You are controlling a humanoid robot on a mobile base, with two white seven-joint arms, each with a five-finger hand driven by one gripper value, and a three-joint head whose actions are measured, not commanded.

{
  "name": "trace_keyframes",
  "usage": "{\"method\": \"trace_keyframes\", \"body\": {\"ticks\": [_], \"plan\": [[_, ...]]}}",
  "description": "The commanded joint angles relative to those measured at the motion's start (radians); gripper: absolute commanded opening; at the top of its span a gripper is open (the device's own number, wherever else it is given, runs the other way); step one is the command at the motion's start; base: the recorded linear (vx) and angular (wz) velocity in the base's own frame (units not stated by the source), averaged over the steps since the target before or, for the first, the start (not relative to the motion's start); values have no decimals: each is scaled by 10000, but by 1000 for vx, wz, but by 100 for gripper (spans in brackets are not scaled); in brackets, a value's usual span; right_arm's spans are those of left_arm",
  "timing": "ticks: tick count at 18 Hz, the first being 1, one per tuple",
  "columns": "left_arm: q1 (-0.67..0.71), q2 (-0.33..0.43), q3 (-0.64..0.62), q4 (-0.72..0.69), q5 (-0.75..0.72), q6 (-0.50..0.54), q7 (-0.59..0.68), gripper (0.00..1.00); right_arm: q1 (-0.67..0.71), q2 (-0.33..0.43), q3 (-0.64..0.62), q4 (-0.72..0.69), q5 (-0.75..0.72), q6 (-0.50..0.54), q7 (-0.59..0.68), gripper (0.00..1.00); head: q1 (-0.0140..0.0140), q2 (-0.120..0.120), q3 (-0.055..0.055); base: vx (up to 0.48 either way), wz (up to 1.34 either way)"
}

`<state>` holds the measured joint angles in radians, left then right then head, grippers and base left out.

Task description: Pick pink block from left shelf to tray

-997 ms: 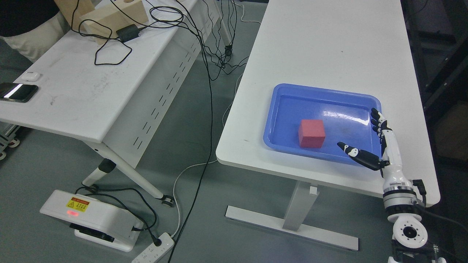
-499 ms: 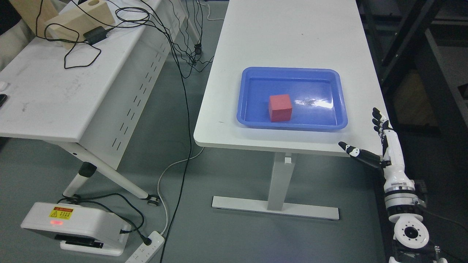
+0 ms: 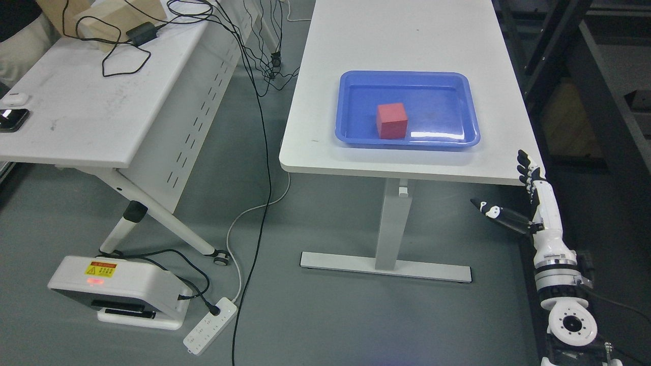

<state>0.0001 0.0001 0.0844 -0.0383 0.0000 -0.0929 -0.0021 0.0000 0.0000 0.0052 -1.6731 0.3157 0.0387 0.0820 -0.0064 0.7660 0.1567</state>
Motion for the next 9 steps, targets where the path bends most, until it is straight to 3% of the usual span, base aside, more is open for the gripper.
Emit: {"method": "trace_keyframes", "body": {"ticks": [1, 9], "plan": [[-108, 174, 0, 0, -15, -7, 6, 100, -246, -174, 301, 11, -12, -4, -7, 100, 0, 0, 0, -184, 262], [-124, 174, 0, 0, -15, -7, 6, 100, -261, -174, 316, 11, -12, -4, -7, 100, 0, 0, 0, -167, 178]]}}
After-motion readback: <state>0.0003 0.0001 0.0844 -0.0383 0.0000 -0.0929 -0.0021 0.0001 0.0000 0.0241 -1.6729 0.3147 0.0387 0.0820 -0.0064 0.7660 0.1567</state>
